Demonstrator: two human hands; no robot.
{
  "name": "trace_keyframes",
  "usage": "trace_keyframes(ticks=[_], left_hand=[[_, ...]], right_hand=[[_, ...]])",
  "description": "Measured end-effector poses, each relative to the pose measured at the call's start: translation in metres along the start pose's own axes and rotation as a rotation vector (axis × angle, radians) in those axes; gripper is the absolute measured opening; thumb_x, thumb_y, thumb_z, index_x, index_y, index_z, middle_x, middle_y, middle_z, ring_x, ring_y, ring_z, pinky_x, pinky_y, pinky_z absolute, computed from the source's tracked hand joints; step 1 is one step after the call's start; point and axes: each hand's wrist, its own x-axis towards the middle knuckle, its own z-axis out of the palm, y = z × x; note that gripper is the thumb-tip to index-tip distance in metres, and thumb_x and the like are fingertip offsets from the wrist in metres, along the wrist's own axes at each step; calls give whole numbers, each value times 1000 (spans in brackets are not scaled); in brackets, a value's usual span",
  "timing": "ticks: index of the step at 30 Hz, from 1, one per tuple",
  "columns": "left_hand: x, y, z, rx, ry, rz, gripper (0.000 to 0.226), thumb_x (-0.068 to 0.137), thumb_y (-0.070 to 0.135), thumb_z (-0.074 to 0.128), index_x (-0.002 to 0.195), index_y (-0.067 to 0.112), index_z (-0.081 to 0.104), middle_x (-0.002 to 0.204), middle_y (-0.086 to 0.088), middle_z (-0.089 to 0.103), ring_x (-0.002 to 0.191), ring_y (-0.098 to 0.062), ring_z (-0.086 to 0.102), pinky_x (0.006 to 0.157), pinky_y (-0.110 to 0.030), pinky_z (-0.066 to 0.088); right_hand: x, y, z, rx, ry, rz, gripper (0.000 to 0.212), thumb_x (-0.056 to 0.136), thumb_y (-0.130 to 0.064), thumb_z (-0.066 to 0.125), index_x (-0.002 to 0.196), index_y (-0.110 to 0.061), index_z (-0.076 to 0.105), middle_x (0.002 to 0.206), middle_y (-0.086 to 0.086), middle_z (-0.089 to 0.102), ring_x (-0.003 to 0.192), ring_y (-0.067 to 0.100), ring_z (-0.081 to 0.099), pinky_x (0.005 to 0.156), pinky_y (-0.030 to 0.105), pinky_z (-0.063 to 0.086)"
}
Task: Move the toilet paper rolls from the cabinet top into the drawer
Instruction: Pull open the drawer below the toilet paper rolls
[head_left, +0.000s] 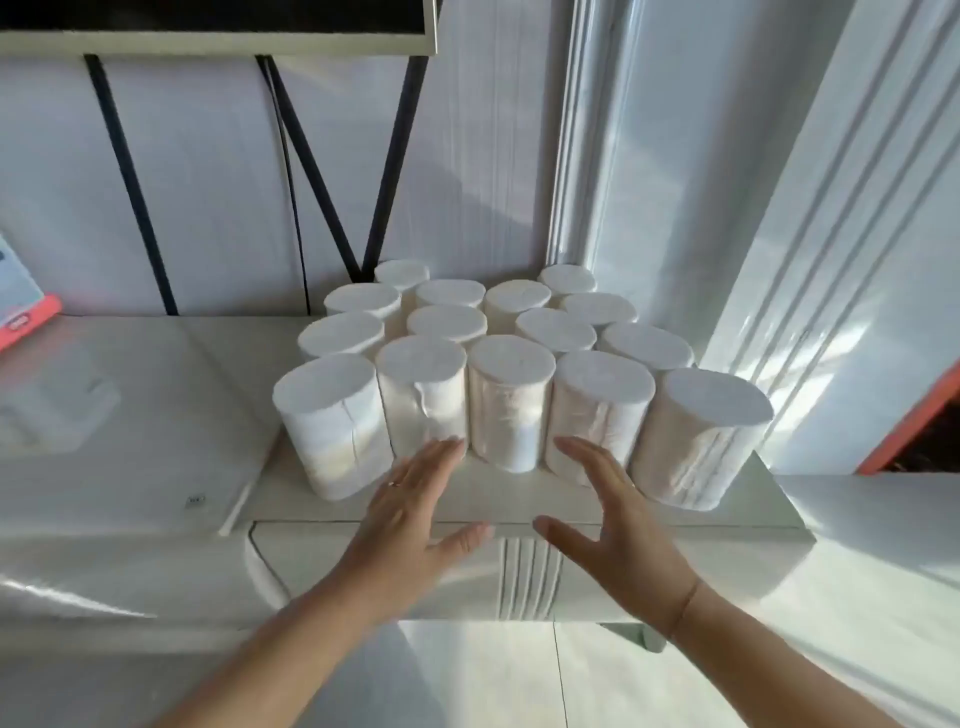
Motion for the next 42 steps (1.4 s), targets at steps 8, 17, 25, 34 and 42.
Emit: trace_keyframes(ticks=[8, 17, 25, 34, 42], left_hand=[[-44, -42, 43, 423, -97, 56, 71, 90, 56, 29, 148, 17, 20, 155, 7, 10, 144, -13, 6, 116, -32, -2], [-52, -49, 61, 484, 94, 147, 56, 93, 41, 42, 142, 13, 38, 150, 0, 36, 140, -20, 28, 112, -45, 23], [-54, -45, 67, 467, 127, 123, 53, 94, 38, 42, 140, 11, 41, 147, -3, 40, 138, -23, 32, 111, -47, 24], [-58, -36, 61, 426, 96, 80, 56, 96, 45, 34, 139, 11, 43, 146, -5, 43, 138, -22, 33, 114, -44, 20], [-65, -20, 54, 404, 81, 29, 59, 94, 48, 33, 134, 8, 48, 140, -9, 49, 133, -25, 41, 112, -44, 30]], right_hand=[[-42, 55, 45, -648, -192, 56, 70, 96, -55, 36, 154, -26, 12, 163, -8, 9, 150, 12, -3, 122, 36, -8], [-55, 43, 75, -803, 11, 124, 67, 89, -46, 38, 145, -9, 41, 153, 10, 38, 143, 26, 30, 117, 43, 5], [-60, 42, 86, -811, 82, 148, 65, 90, -43, 50, 145, -9, 41, 152, 16, 37, 141, 33, 37, 115, 46, 15], [-66, 38, 90, -857, 65, 199, 83, 81, -48, 68, 146, -6, 38, 154, 18, 33, 144, 34, 31, 117, 48, 22], [-69, 31, 89, -826, -51, 254, 91, 87, -63, 47, 154, -12, 14, 163, 12, 9, 151, 29, 5, 119, 48, 7]])
